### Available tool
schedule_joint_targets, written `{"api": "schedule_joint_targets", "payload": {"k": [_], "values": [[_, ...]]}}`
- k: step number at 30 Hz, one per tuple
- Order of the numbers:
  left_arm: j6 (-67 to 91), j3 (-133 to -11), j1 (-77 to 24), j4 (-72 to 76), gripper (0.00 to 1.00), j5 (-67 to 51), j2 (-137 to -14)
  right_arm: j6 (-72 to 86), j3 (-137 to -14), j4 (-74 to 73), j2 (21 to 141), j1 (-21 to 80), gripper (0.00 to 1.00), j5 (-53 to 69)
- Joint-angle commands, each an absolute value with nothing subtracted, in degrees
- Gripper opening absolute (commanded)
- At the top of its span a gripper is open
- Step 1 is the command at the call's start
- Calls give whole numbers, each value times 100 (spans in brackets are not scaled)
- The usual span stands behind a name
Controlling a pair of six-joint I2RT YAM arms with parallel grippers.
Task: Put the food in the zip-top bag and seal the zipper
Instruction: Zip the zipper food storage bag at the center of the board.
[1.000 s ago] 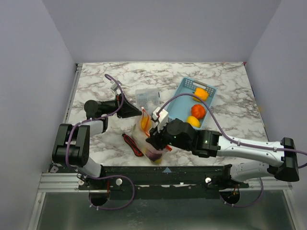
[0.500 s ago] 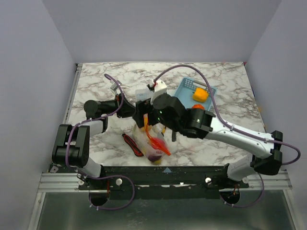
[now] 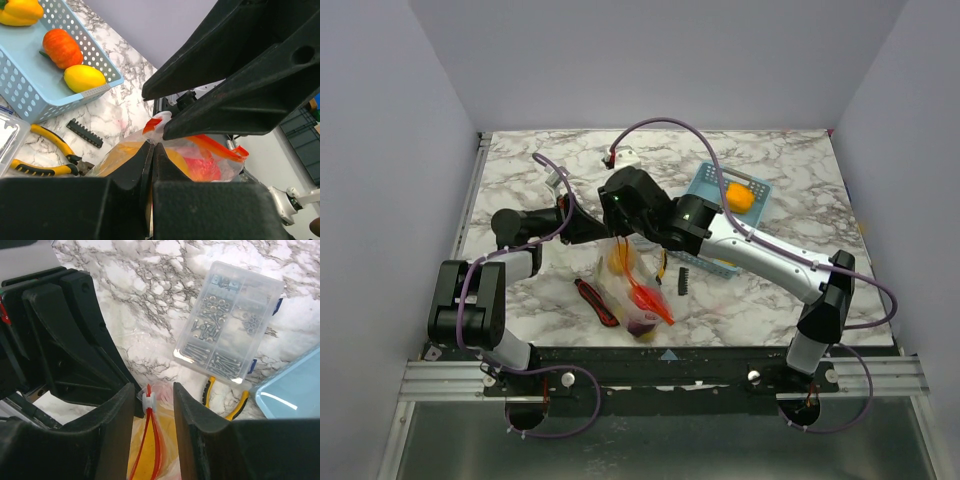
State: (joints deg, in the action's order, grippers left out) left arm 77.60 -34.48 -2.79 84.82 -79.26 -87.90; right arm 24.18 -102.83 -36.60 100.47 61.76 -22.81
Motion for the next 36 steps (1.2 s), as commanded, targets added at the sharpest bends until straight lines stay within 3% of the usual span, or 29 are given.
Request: {"api": "schedule_joint_targets", "payload": {"k": [1,7,22,27,36], "values": [[7722,-3569,-225,8982,0,-7752,-8657,2142,-10516,-3796,10208,6160,35,-1956],[7699,-3585,-197,8915,0,-7735,-8663,2084,-10538,-3802,10253,6169,24,-2001],[7689,-3599,-158,8898,0,-7754,-8691,1978,-10424,-3831,10224,6164,22,-2056],[7710,-3589,-93,8934,0,-7713,-8672,1936,-10323,-3775,10163,6166,1,-2153],[7593,-3496,157,8883,0,-7607,-8605,1727,-9218,-2912,9292,6158,0,-1470]]}}
